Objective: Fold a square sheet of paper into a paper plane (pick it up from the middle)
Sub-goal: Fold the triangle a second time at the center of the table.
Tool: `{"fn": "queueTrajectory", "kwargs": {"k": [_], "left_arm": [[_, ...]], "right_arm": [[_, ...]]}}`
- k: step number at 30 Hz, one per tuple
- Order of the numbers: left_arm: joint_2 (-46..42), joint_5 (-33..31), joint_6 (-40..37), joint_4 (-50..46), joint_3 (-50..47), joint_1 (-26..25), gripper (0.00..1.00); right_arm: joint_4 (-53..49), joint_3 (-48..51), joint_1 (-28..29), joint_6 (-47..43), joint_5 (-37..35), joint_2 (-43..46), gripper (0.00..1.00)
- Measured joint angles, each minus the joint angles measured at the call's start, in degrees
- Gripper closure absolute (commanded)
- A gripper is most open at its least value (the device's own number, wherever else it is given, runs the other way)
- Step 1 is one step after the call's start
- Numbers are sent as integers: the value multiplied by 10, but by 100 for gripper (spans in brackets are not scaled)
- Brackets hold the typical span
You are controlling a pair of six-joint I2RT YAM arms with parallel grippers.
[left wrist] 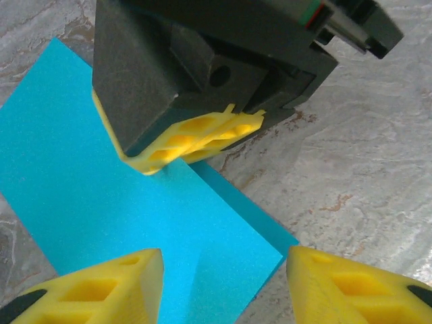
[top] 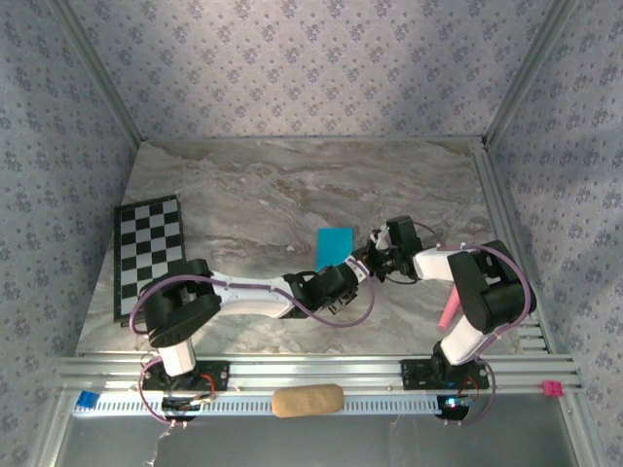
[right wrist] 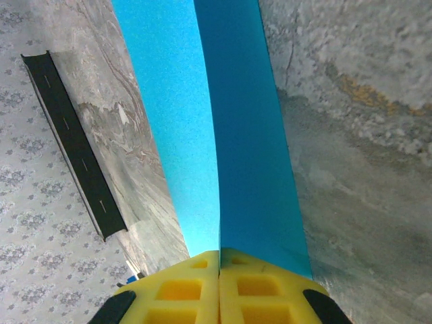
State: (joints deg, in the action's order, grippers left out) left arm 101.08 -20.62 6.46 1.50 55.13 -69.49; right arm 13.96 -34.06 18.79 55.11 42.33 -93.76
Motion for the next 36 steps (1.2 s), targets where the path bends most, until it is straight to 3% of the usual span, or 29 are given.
{"fn": "queueTrajectory", "kwargs": {"k": [19, 26, 36], "left_arm": [[10, -2, -12, -1, 6, 0, 99], [9, 23, 4, 2, 6, 9, 100], [-30, 202, 113, 63, -32, 116, 100]], "right_arm": [[0, 0, -5, 0, 0, 4, 88], [-11, 0, -17, -1, -5, 21, 78], [-130, 1, -64, -66, -66, 123, 70]]}}
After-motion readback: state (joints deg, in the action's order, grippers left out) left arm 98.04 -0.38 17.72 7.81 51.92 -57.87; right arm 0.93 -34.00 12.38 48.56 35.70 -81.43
